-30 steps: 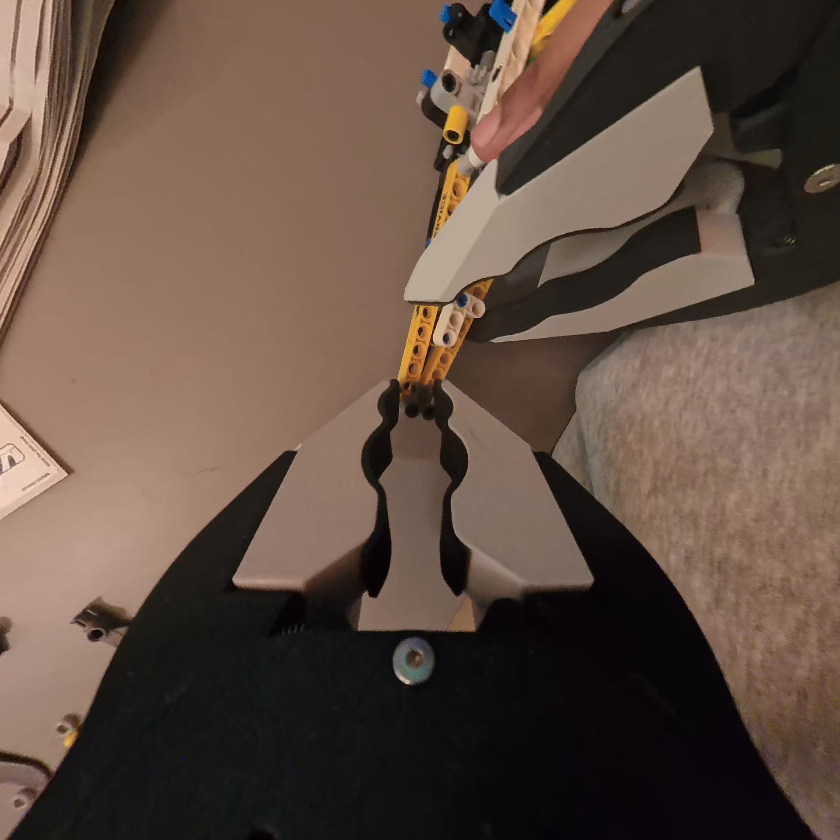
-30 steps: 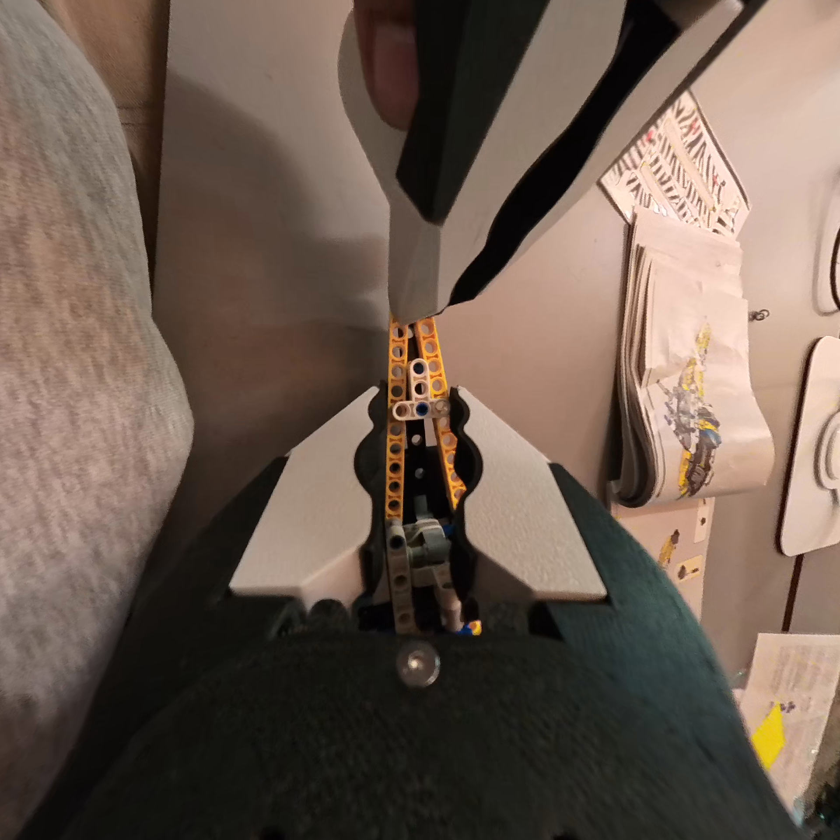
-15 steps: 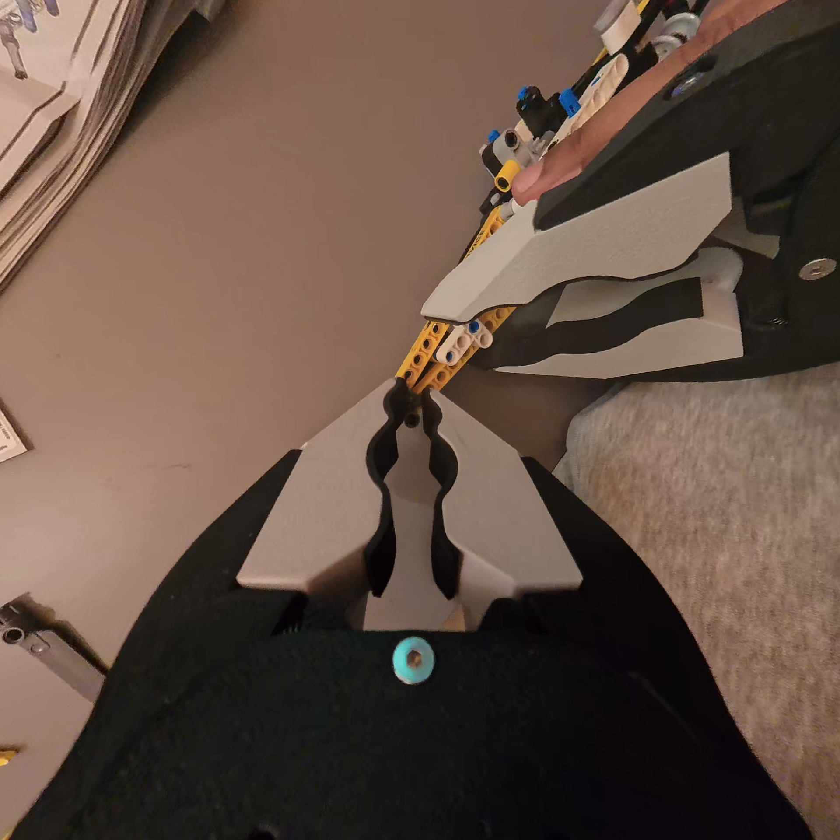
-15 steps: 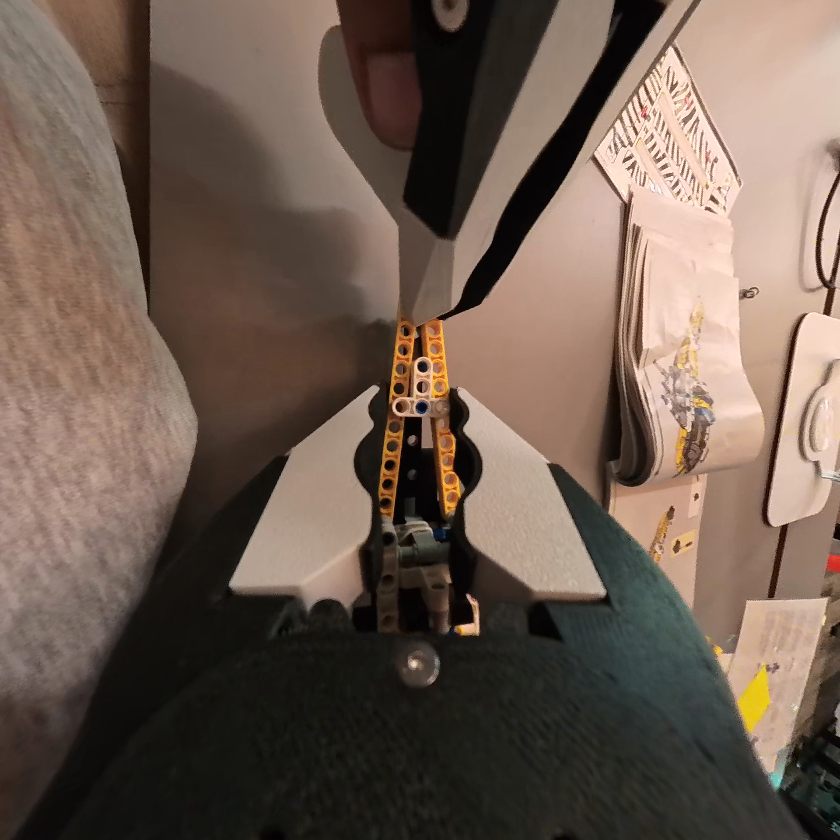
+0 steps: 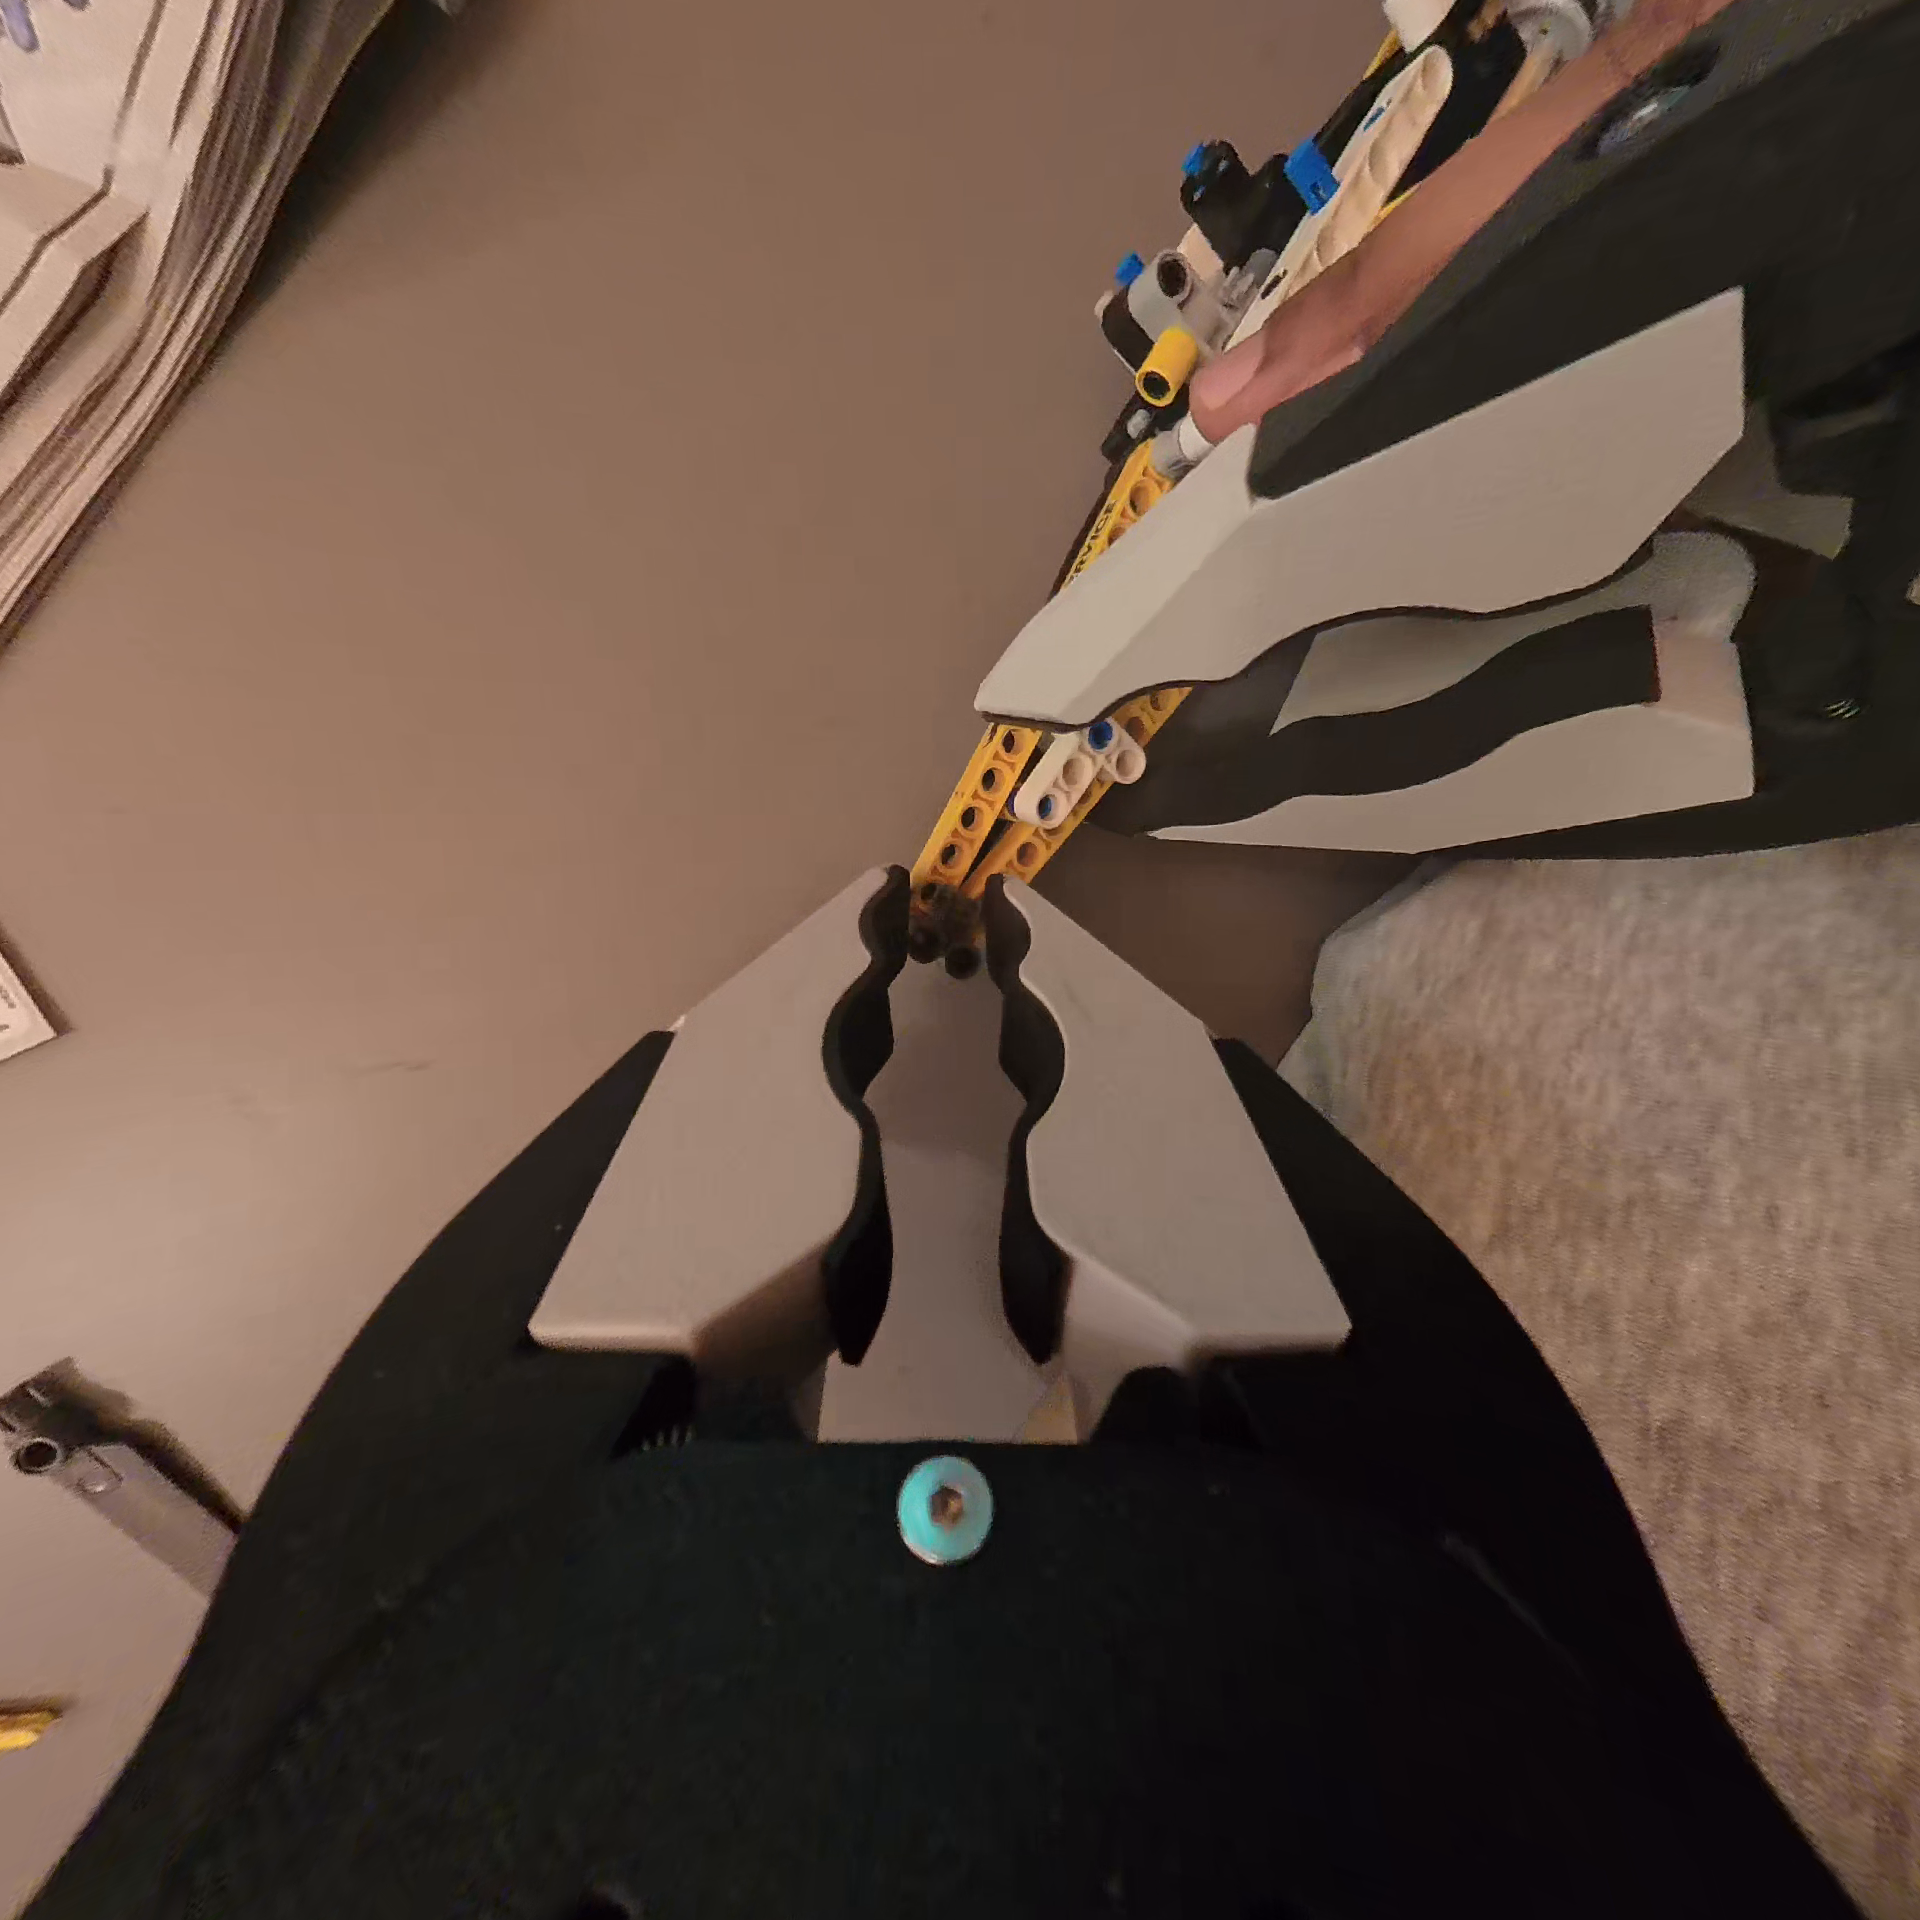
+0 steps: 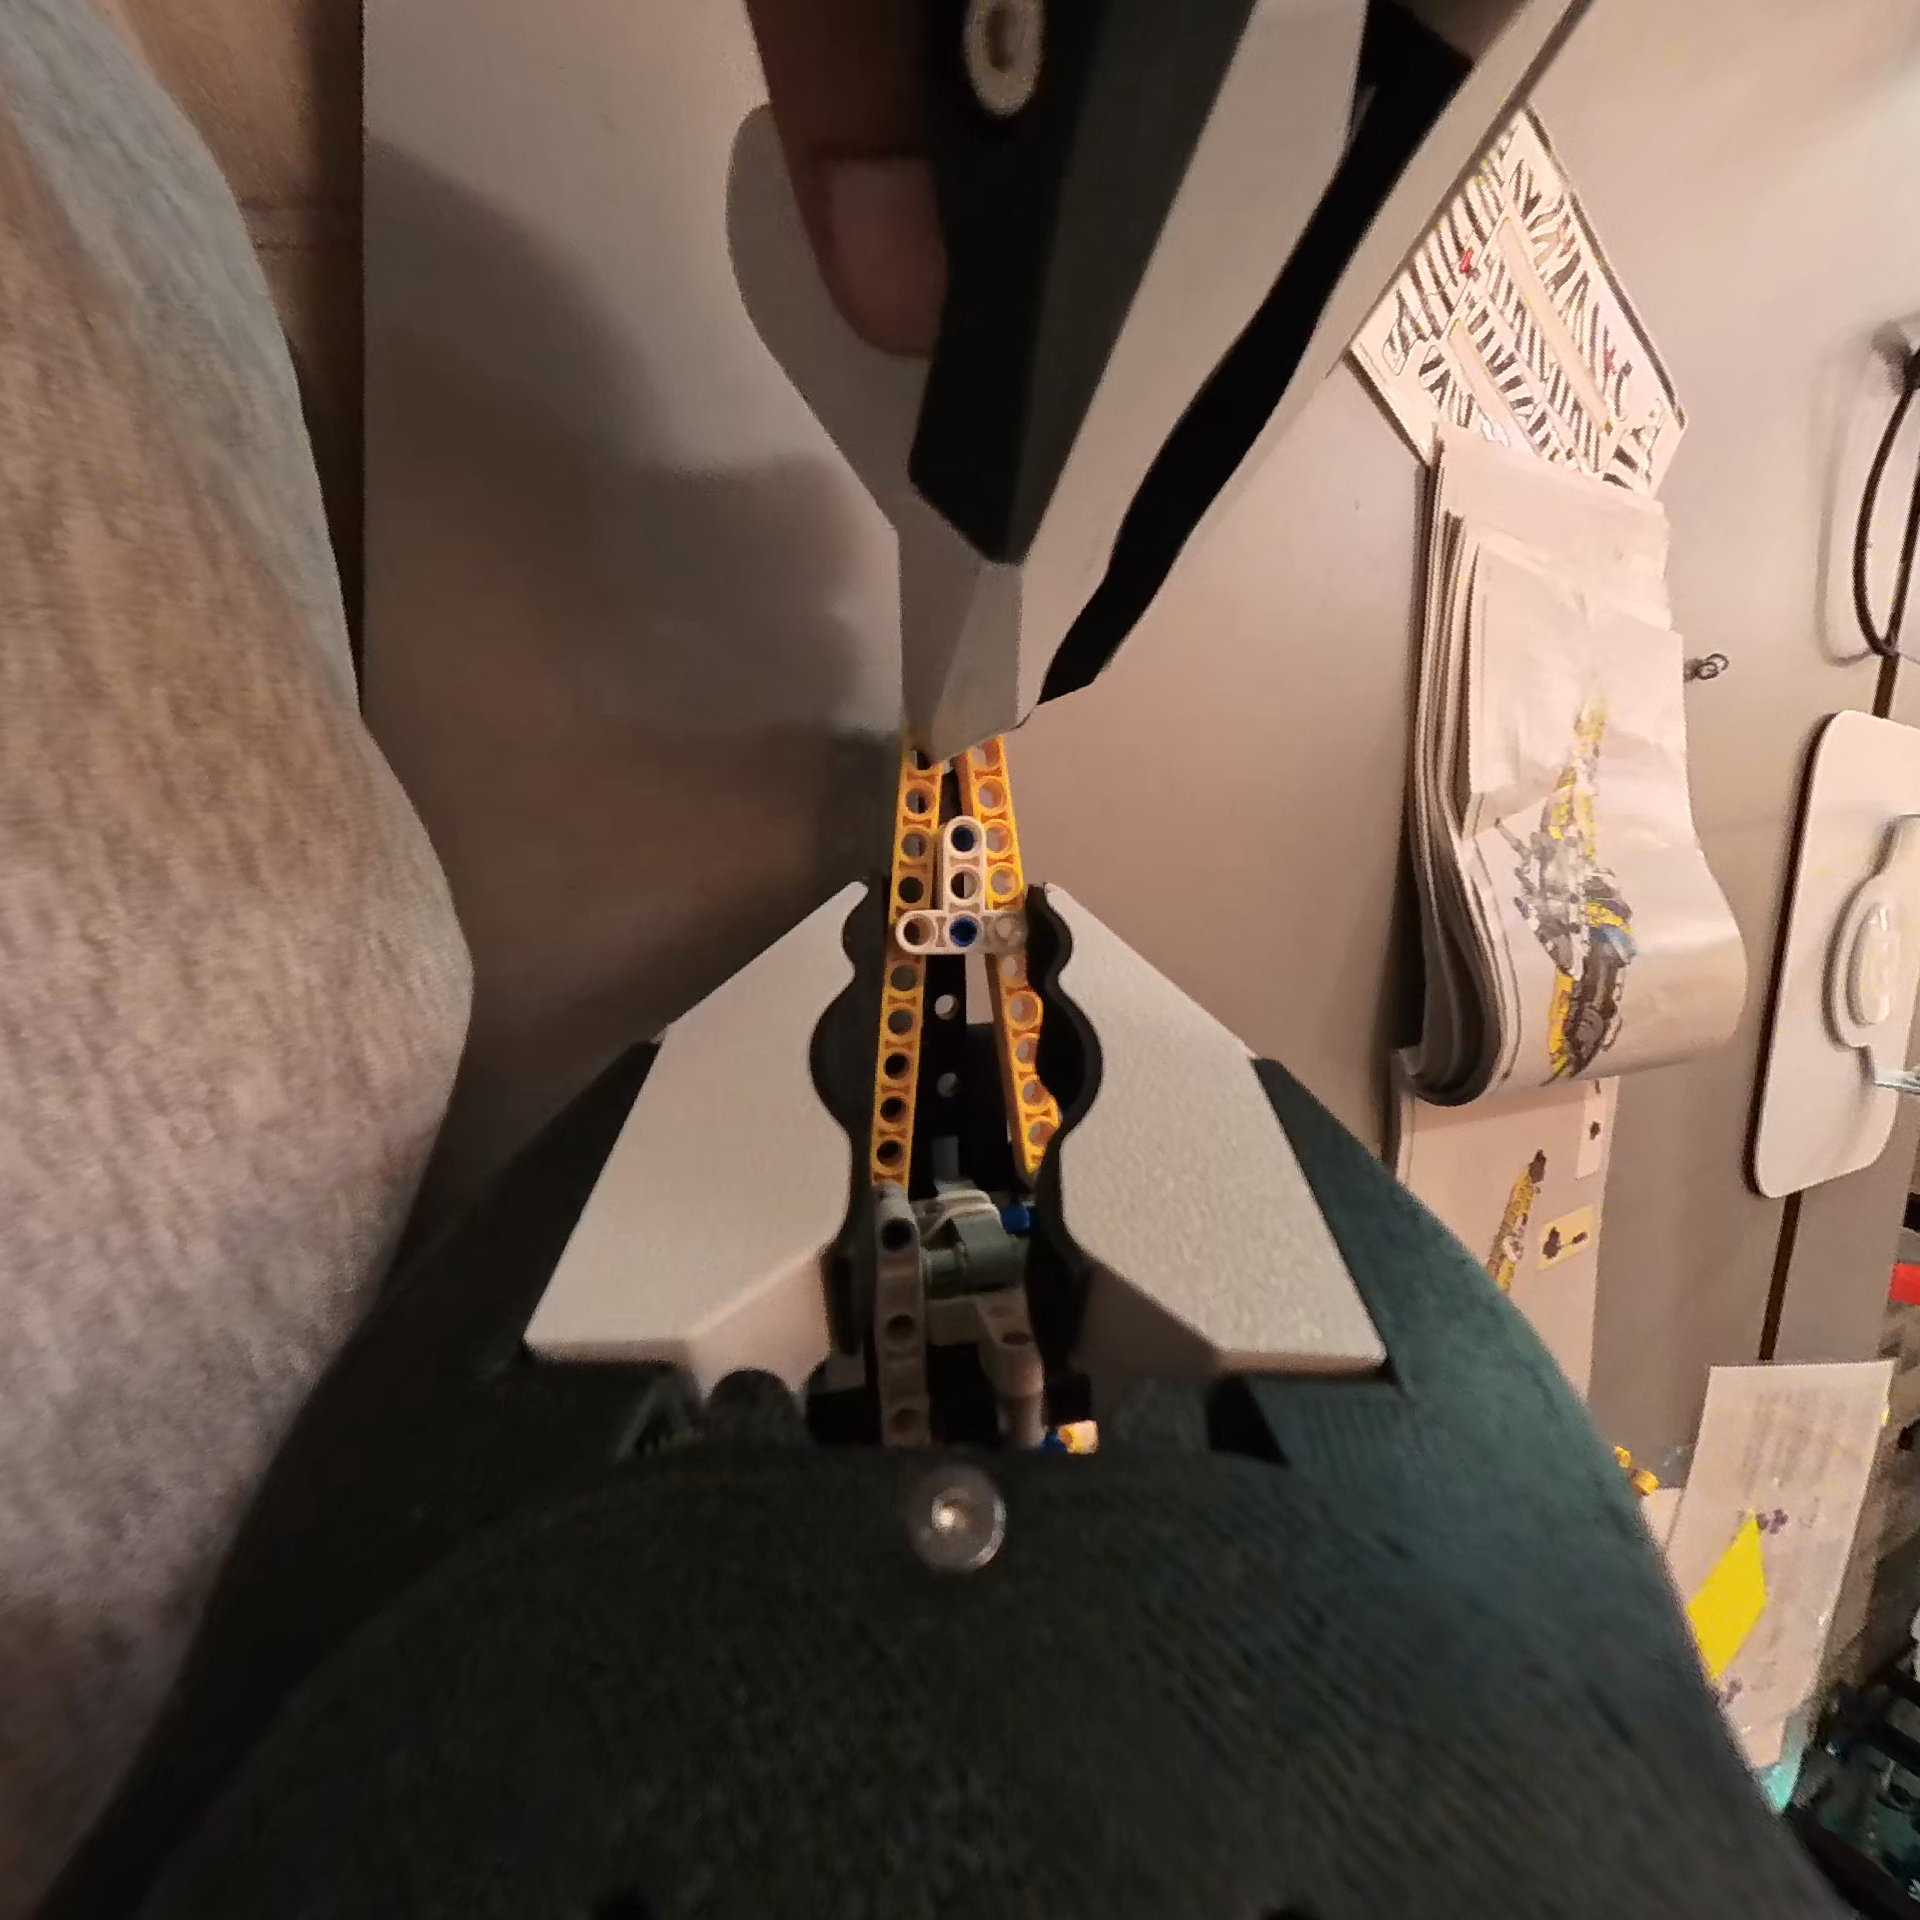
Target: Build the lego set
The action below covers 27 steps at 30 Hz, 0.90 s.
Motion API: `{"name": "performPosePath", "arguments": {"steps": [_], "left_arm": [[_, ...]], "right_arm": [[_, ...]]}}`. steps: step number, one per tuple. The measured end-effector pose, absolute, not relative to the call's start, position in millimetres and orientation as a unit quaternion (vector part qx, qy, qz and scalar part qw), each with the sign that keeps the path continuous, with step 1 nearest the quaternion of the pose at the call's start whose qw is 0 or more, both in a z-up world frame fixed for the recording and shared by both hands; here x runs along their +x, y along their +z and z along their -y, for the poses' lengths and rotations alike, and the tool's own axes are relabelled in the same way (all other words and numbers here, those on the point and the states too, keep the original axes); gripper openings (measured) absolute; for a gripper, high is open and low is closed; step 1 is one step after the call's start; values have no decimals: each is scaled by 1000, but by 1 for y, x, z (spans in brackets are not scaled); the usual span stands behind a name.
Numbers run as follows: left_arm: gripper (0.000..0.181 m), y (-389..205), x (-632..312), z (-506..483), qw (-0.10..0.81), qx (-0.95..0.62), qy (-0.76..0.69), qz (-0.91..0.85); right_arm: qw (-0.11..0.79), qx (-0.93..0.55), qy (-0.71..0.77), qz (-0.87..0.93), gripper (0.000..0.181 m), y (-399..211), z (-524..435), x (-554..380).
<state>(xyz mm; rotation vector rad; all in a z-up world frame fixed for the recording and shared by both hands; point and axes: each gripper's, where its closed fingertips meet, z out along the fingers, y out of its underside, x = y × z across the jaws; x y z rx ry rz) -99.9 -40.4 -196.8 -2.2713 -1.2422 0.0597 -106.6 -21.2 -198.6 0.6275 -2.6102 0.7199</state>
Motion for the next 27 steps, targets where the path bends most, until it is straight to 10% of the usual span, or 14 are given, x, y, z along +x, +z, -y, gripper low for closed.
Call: {"name": "performPosePath", "arguments": {"steps": [27], "left_arm": [[9,-197,-100,39,296,-817,-11,494]], "right_arm": [[179,232,256,921,25,-199,21,-106]]}}
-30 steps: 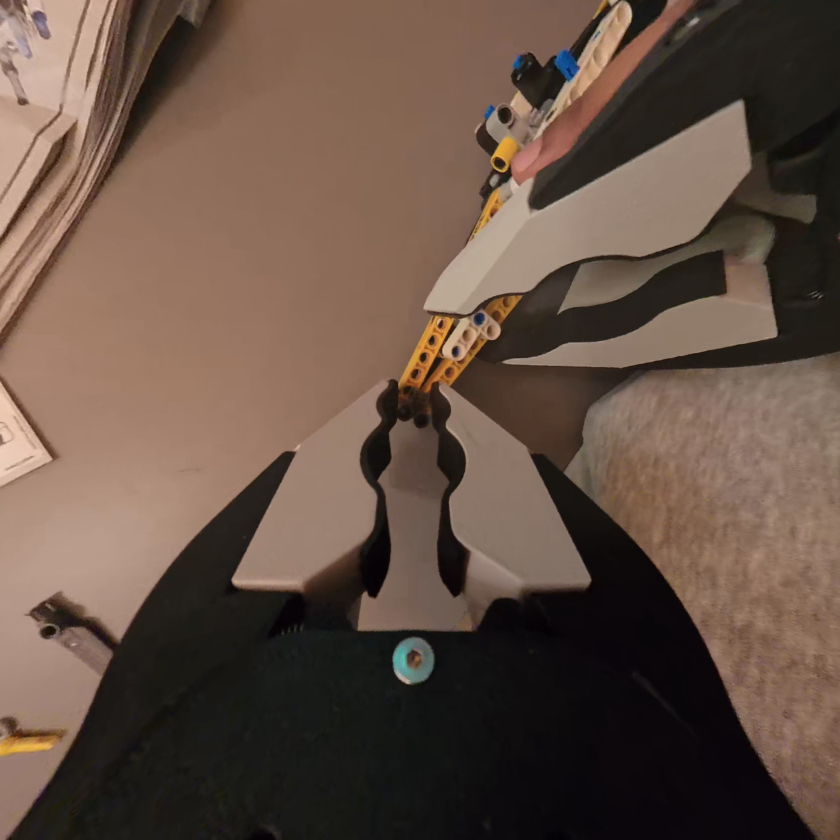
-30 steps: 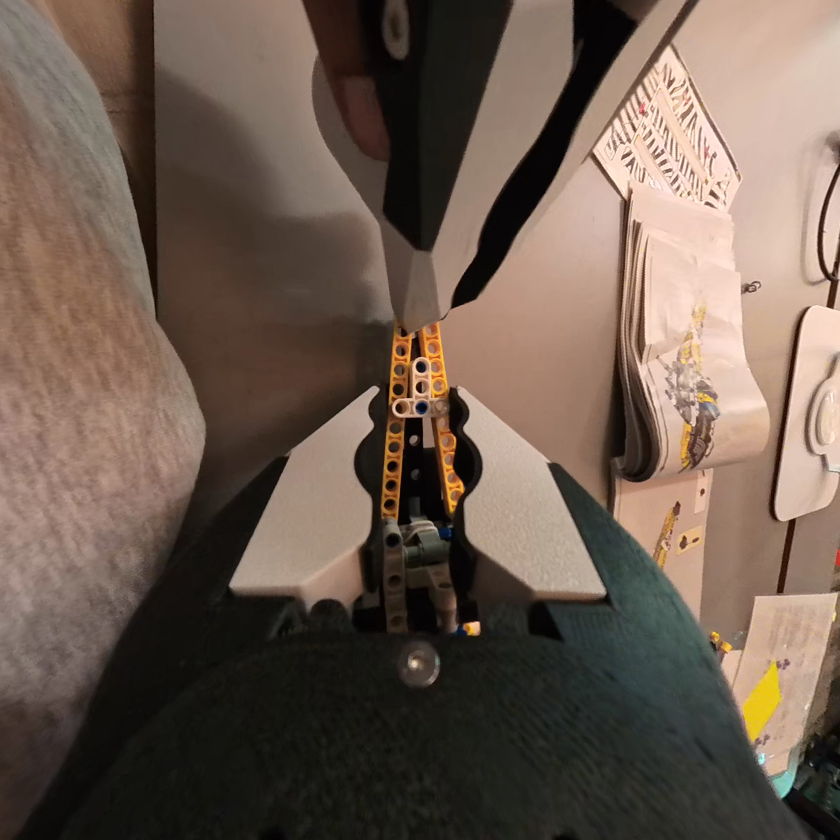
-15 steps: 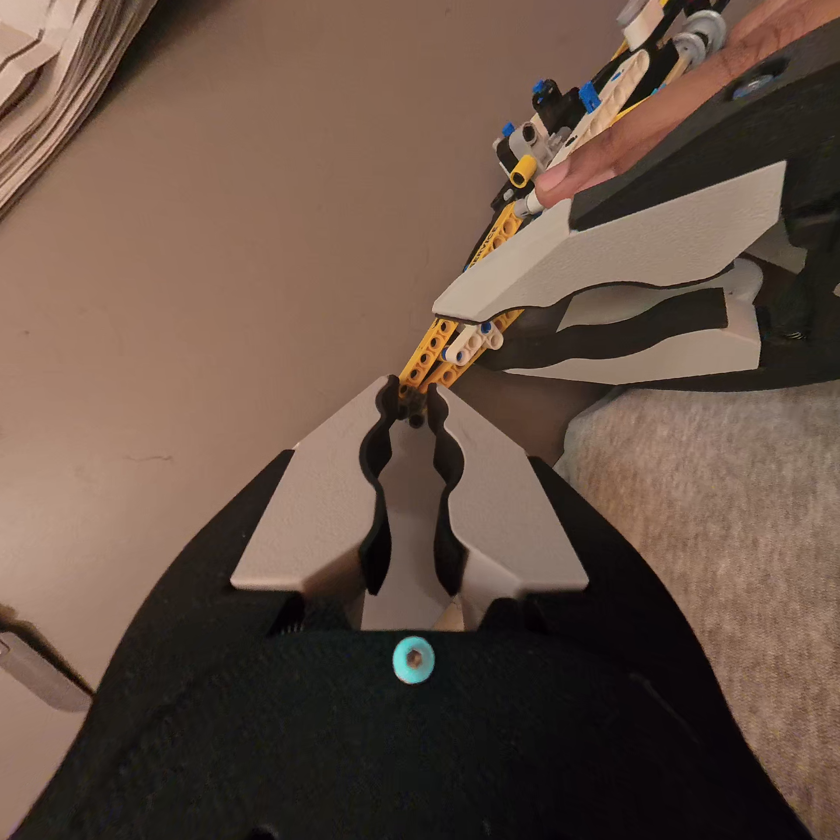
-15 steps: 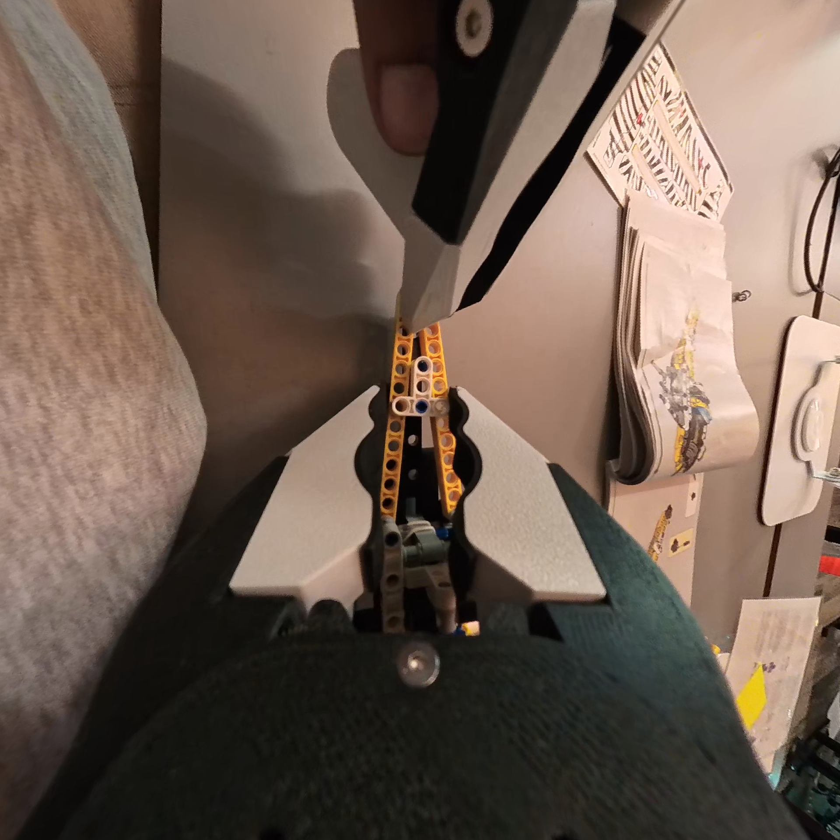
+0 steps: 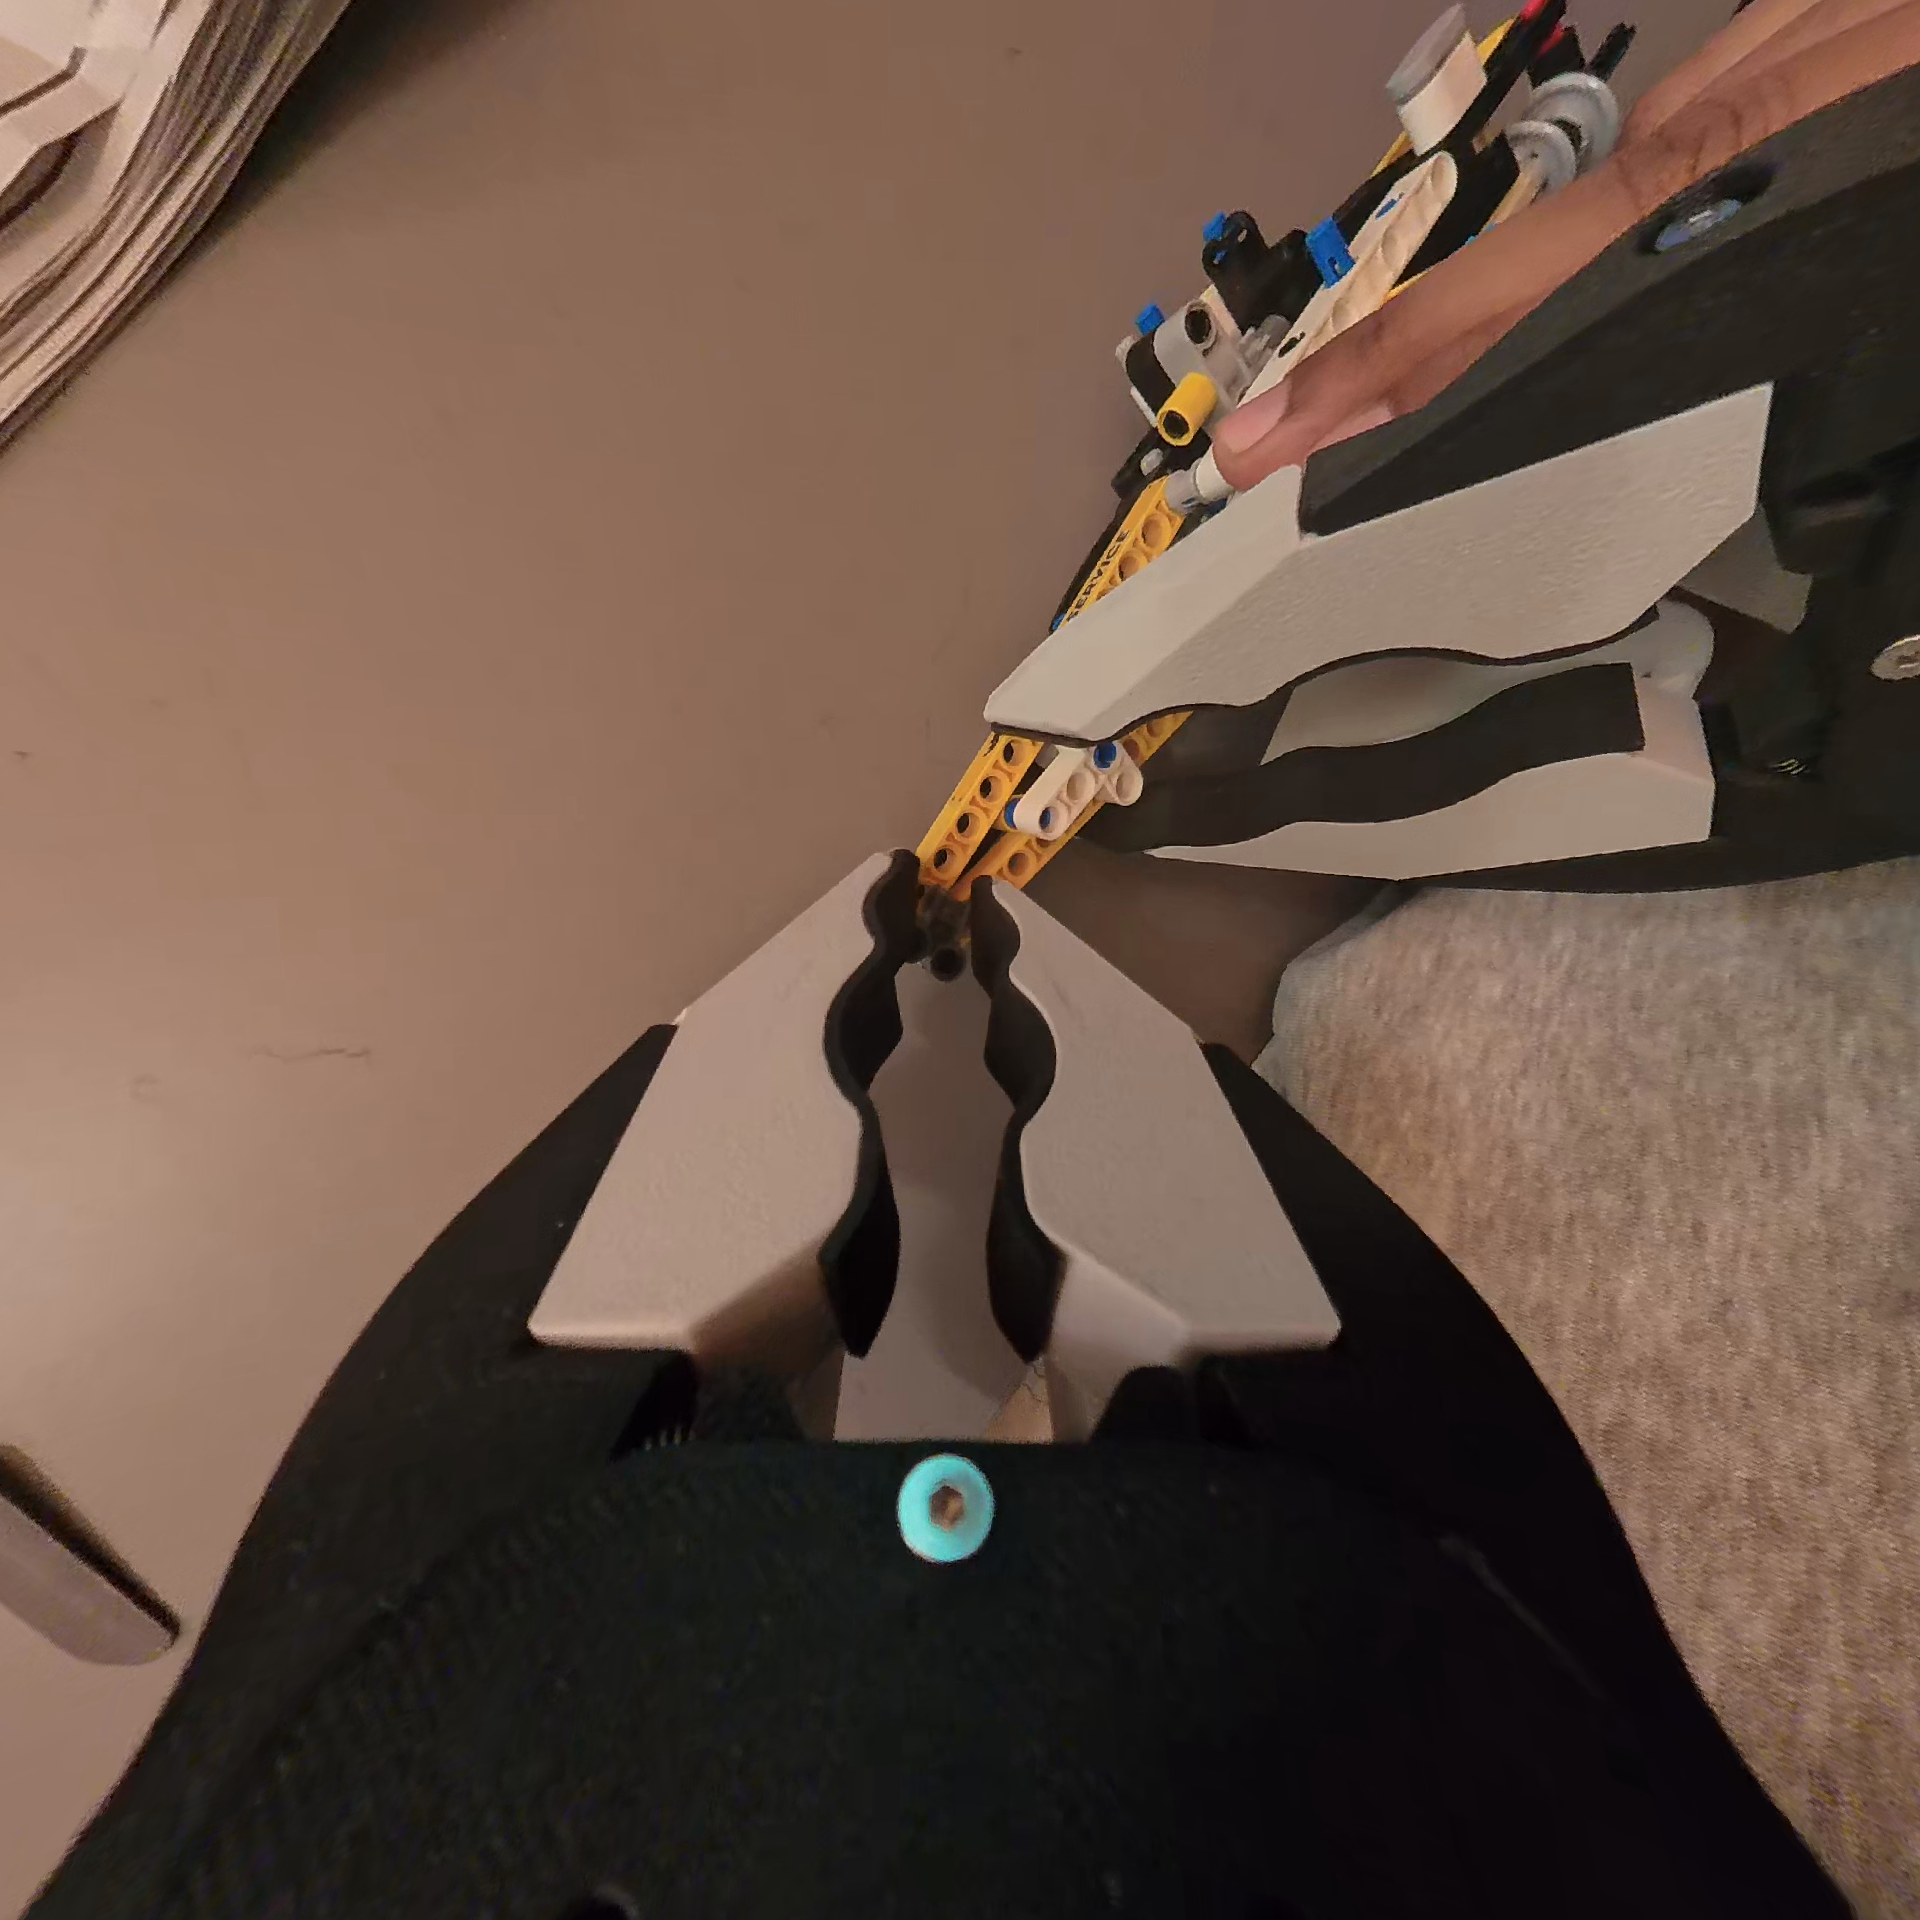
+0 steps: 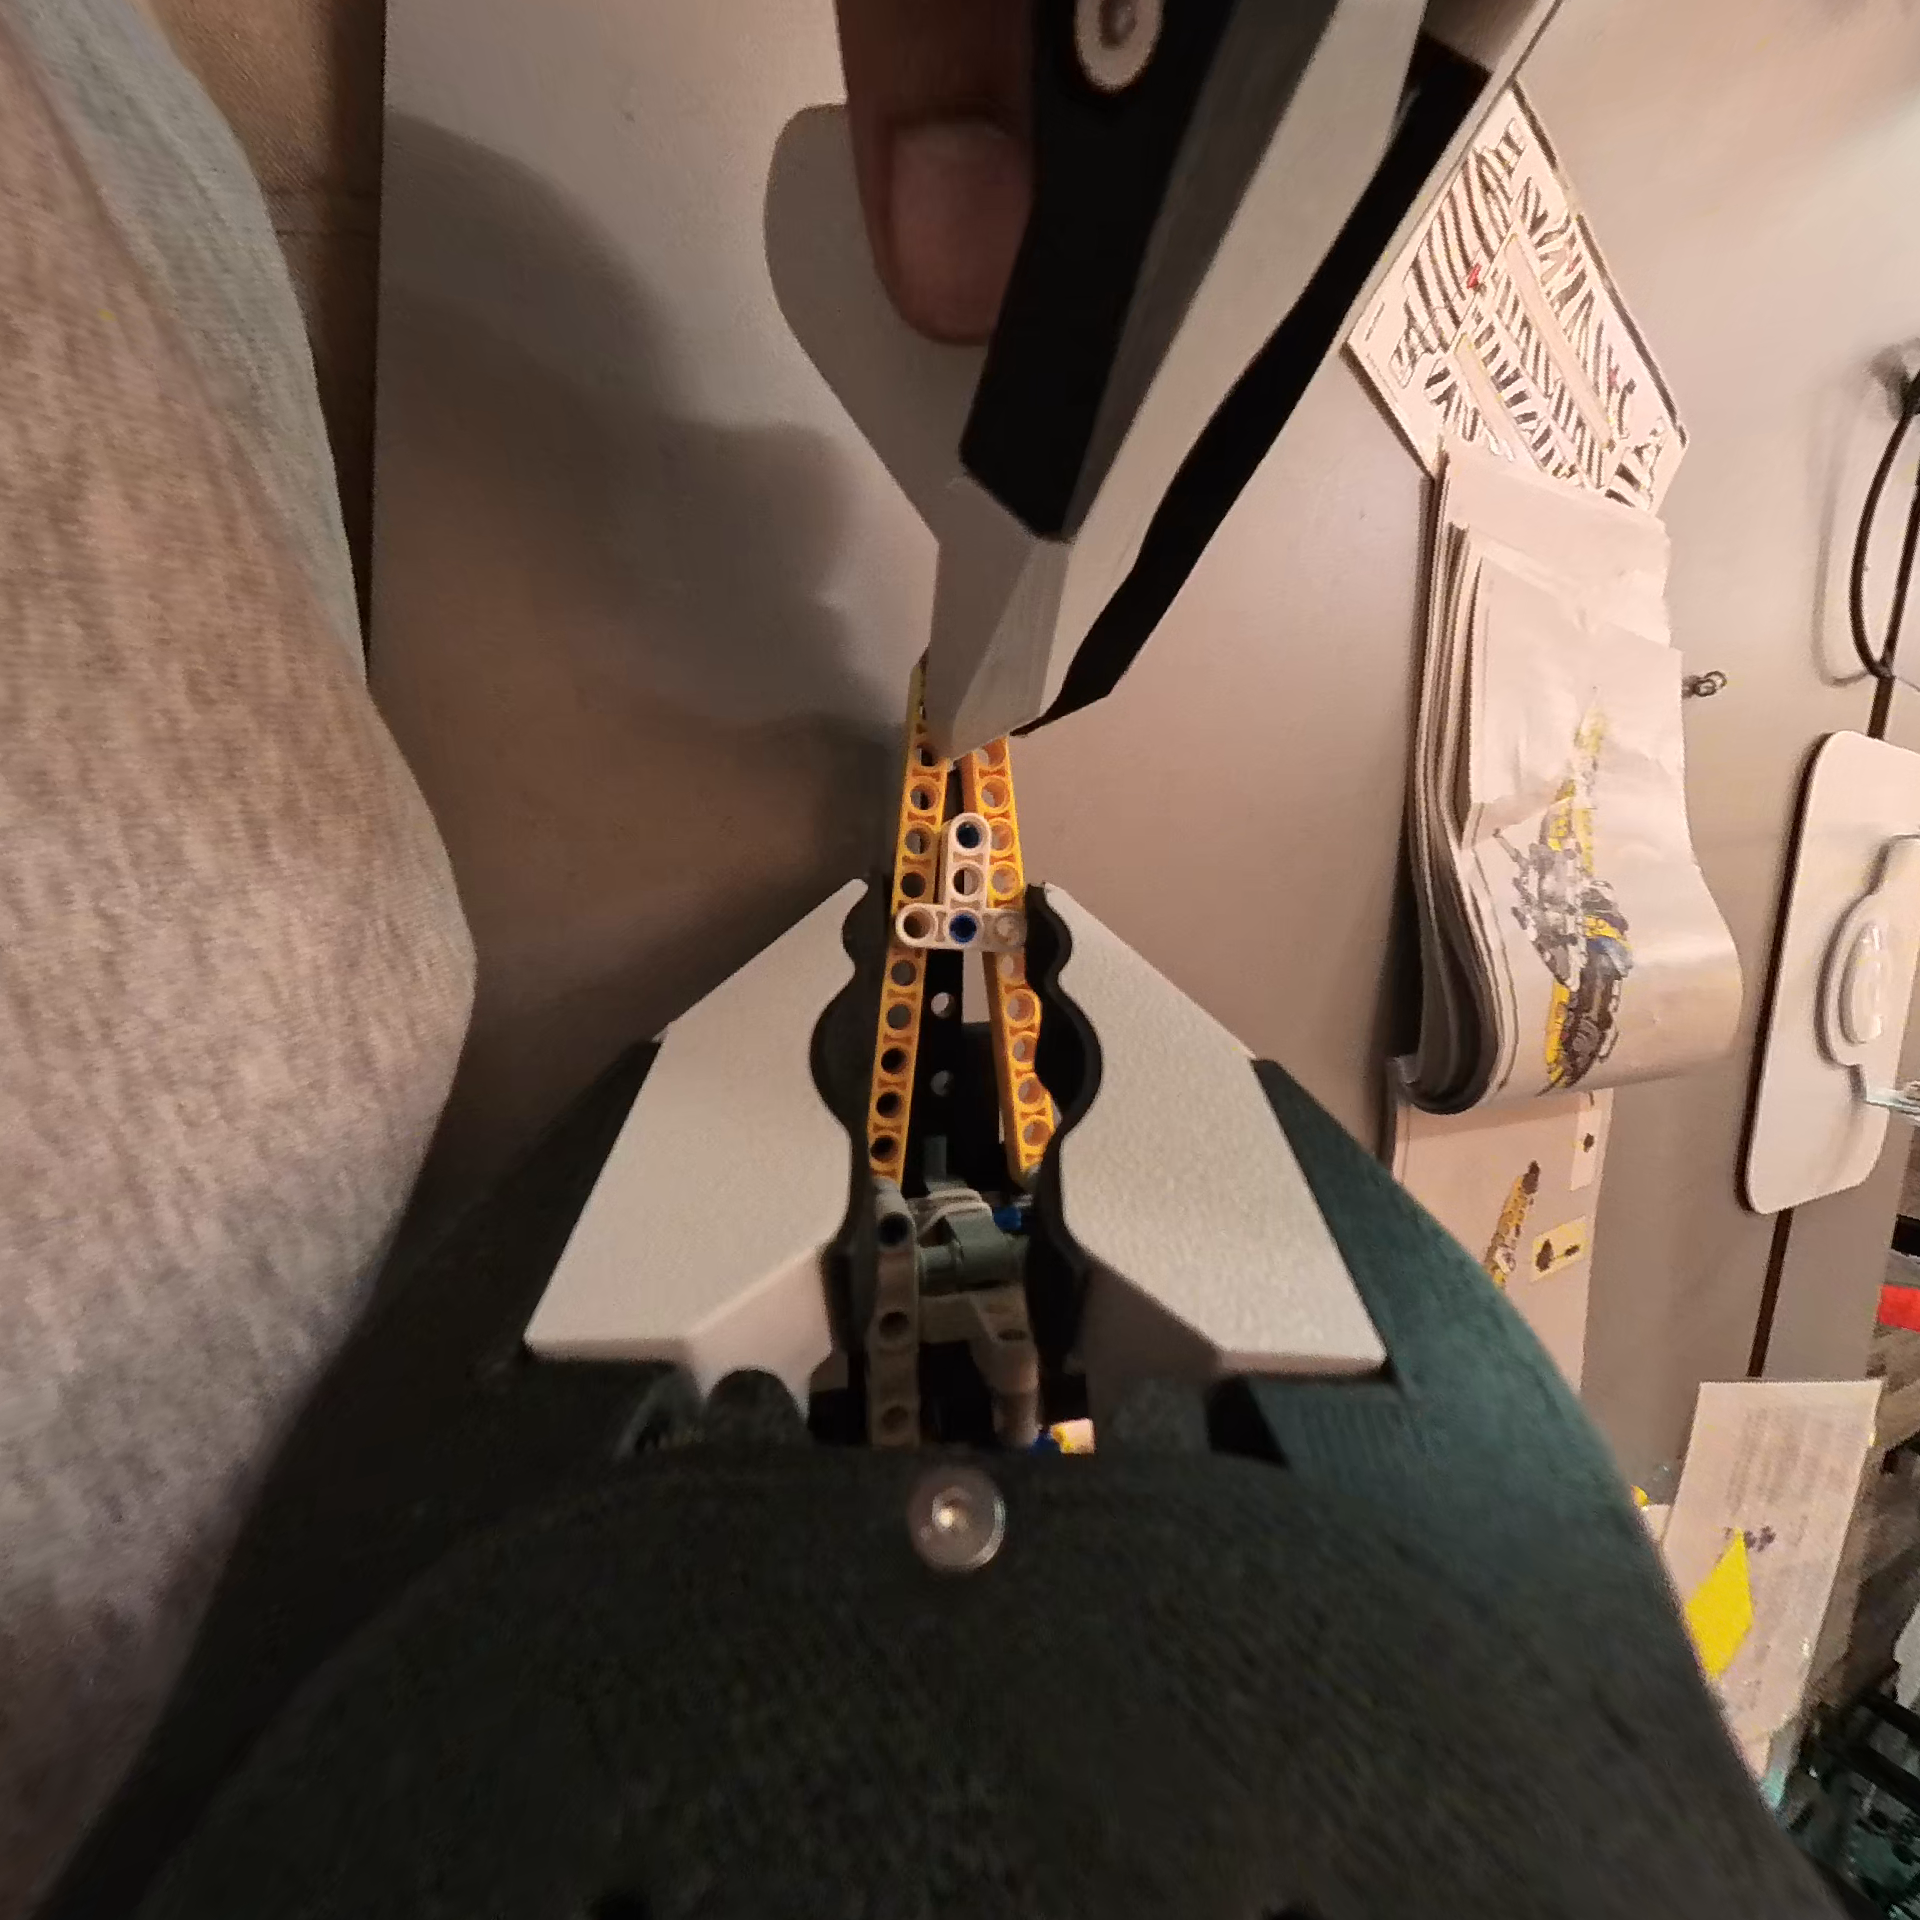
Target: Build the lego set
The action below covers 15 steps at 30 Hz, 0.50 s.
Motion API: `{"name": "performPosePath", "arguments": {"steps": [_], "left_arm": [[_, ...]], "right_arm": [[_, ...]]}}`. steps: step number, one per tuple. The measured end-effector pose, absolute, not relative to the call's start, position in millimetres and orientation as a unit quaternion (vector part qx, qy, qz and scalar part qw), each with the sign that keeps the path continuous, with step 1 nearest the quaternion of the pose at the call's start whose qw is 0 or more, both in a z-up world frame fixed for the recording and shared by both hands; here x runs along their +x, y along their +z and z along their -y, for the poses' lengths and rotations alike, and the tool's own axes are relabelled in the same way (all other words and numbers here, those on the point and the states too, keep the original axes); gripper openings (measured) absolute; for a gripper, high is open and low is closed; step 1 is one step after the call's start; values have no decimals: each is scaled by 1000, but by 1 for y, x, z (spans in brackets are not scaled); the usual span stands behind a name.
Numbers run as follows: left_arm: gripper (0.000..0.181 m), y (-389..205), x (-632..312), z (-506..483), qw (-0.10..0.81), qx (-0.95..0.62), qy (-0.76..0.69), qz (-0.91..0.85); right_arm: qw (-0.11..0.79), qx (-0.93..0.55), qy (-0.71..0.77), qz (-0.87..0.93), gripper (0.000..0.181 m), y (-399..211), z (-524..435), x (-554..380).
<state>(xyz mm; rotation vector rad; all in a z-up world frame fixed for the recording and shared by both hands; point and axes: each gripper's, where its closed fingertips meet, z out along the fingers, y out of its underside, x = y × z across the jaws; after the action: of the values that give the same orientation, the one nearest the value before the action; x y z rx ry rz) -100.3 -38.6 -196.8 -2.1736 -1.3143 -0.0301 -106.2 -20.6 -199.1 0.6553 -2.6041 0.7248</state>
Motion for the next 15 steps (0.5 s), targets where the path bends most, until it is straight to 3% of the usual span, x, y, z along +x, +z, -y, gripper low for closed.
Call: {"name": "performPosePath", "arguments": {"steps": [5,11,15], "left_arm": [[0,-195,-102,34,322,-797,-22,510],[0,-192,-99,34,282,-838,43,466],[29,-180,-96,35,310,-829,44,463]], "right_arm": [[180,231,258,921,26,-199,21,-107],[178,223,261,922,26,-199,22,-107],[177,219,262,923,26,-199,22,-108]]}}
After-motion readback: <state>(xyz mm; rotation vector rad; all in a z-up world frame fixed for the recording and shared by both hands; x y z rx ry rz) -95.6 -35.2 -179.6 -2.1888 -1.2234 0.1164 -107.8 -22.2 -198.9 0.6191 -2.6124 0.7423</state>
